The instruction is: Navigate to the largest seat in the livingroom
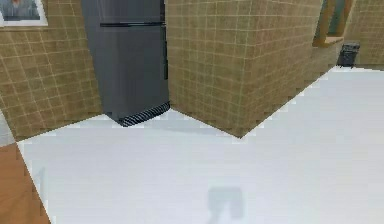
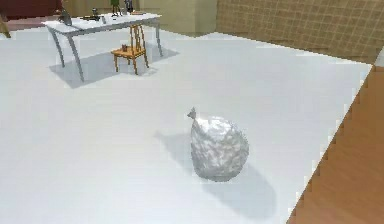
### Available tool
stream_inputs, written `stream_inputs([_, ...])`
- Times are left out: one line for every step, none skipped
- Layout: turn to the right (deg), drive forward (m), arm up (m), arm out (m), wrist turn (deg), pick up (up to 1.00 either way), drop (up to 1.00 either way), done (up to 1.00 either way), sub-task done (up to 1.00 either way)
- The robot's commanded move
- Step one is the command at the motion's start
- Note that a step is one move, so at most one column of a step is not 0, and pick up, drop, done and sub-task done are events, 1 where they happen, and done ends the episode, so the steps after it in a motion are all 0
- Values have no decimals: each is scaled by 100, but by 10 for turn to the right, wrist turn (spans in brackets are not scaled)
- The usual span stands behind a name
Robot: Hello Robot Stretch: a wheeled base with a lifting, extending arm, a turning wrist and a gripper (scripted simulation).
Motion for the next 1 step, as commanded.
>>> stream_inputs([-450,0,0,0,0,0,0,0,0])
